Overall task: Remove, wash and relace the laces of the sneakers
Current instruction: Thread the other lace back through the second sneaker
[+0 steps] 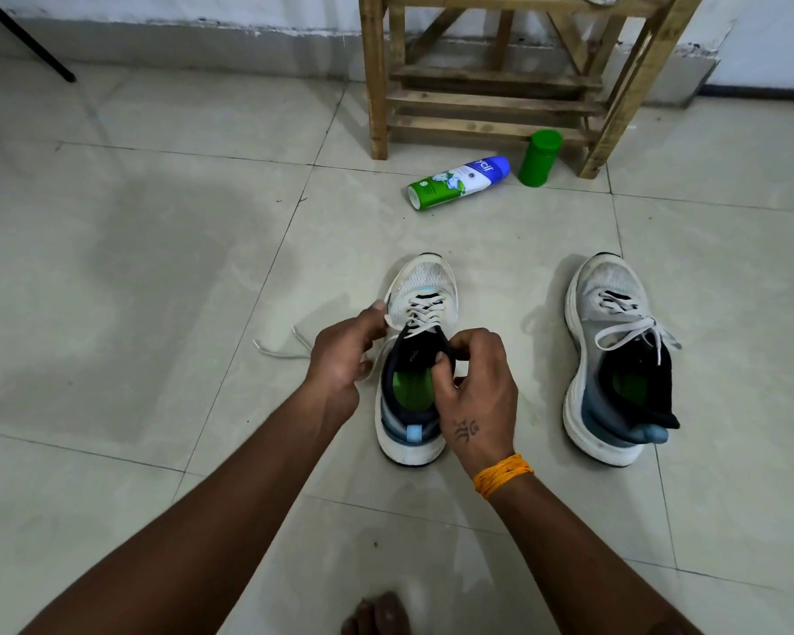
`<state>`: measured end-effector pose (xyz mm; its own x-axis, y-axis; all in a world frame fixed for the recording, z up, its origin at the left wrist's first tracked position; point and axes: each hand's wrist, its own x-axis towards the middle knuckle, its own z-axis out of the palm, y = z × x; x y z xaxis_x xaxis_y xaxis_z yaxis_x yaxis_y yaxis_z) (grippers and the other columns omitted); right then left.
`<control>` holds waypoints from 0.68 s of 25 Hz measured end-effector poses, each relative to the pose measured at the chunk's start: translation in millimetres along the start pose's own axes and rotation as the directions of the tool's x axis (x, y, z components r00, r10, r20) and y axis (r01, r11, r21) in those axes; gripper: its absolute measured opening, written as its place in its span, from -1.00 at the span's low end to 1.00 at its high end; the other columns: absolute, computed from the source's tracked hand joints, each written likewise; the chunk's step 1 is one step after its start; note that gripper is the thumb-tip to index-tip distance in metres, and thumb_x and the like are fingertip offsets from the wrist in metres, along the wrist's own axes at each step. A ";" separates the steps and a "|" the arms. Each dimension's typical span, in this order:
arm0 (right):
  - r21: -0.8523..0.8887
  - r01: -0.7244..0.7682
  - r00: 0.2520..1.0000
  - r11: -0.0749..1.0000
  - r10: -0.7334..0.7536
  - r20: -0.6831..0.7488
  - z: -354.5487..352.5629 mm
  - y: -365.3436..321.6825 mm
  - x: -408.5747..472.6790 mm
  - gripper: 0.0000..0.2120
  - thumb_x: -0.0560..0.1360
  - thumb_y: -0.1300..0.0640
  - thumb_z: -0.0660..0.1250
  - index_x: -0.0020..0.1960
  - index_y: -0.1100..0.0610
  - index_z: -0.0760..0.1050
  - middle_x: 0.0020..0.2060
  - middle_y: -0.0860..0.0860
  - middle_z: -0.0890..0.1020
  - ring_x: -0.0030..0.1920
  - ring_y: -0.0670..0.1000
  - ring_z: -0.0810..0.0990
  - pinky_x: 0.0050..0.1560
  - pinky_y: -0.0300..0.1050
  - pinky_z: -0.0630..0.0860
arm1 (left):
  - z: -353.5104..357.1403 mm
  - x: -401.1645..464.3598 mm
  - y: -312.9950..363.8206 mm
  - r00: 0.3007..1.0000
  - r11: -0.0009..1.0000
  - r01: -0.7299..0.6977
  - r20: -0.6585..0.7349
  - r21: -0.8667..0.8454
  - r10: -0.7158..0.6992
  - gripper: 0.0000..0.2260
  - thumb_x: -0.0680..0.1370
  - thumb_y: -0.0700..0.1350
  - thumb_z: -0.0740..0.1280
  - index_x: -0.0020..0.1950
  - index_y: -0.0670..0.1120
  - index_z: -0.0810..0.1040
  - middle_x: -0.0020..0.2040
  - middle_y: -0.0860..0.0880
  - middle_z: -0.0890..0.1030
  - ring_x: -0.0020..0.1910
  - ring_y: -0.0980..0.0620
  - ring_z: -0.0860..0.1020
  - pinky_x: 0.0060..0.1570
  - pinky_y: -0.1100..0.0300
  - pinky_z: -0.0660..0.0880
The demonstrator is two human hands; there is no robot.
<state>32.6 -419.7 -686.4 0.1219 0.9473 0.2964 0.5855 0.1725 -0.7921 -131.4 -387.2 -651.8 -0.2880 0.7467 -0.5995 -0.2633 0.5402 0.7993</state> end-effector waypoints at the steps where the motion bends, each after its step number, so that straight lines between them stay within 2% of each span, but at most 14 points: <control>1: -0.004 0.000 1.000 1.000 0.000 0.003 -0.3 0.4 -0.4 -0.88 0.54 0.14 0.35 0.01 0.08 0.42 -0.07 -0.05 0.45 -0.11 0.03 0.49 -0.22 0.14 0.55 | 4.7 1.0 1.5 1.000 1.000 -0.002 -0.013 -0.014 0.002 -0.76 0.48 0.08 0.54 0.00 -0.06 0.72 0.05 -0.02 0.74 0.09 0.04 0.63 0.09 0.04 0.51; 3: -0.010 0.000 1.000 1.000 0.000 0.007 -1.4 1.5 -1.0 -0.88 0.54 0.14 0.35 0.02 0.07 0.42 -0.07 -0.05 0.45 -0.11 0.02 0.50 -0.22 0.14 0.56 | 12.1 0.7 6.4 0.998 0.998 -0.043 -0.050 -0.049 0.040 -0.86 0.45 -0.05 0.58 -0.11 -0.08 0.71 -0.07 0.02 0.73 0.03 0.01 0.63 0.12 0.00 0.52; 5: -0.018 0.003 1.000 1.000 -0.003 0.008 -2.2 0.8 -1.2 -0.88 0.54 0.15 0.36 0.02 0.06 0.42 -0.07 -0.05 0.46 -0.11 0.02 0.50 -0.22 0.13 0.56 | 12.6 0.3 13.1 0.994 0.992 -0.090 -0.062 -0.087 0.085 -0.89 0.48 -0.16 0.55 -0.19 -0.10 0.66 -0.17 0.01 0.71 -0.07 0.03 0.63 0.07 0.02 0.51; 9: -0.037 -0.004 1.000 0.999 0.004 0.000 -3.4 -0.9 1.0 -0.88 0.52 0.18 0.37 0.00 0.07 0.43 -0.08 -0.04 0.48 -0.11 0.03 0.52 -0.20 0.13 0.55 | 9.8 -4.8 21.5 0.984 0.972 -0.179 -0.017 -0.152 0.178 -0.78 0.58 -0.18 0.45 -0.24 -0.10 0.53 0.00 -0.17 0.74 -0.05 -0.07 0.67 0.09 0.05 0.58; 14: -0.092 -0.035 0.999 0.995 0.038 0.031 -8.3 -6.6 3.2 -0.84 0.49 0.11 0.41 -0.03 0.03 0.43 -0.12 -0.06 0.50 -0.12 0.02 0.52 -0.18 0.07 0.53 | 10.4 -23.1 37.9 0.973 0.945 -0.211 0.035 -0.248 0.227 -0.85 0.68 -0.14 0.32 -0.03 -0.17 0.60 -0.03 -0.19 0.74 0.03 -0.13 0.73 0.13 0.02 0.62; 17: -0.143 -0.138 0.986 0.980 0.150 0.078 -17.5 -21.7 14.8 -0.85 0.45 -0.02 0.41 -0.07 -0.03 0.46 -0.16 -0.08 0.52 -0.10 0.01 0.54 -0.16 0.01 0.53 | 15.1 -36.4 55.2 0.944 0.931 -0.321 0.017 -0.174 0.328 -0.79 0.70 -0.13 0.27 0.03 -0.22 0.63 -0.04 -0.20 0.74 0.01 -0.15 0.73 0.08 0.04 0.63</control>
<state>35.7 -414.1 -655.5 0.1453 0.9807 0.1312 0.6717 -0.0004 -0.7408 -121.6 -378.7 -585.2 -0.3429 0.8891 -0.3031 -0.3128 0.1961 0.9293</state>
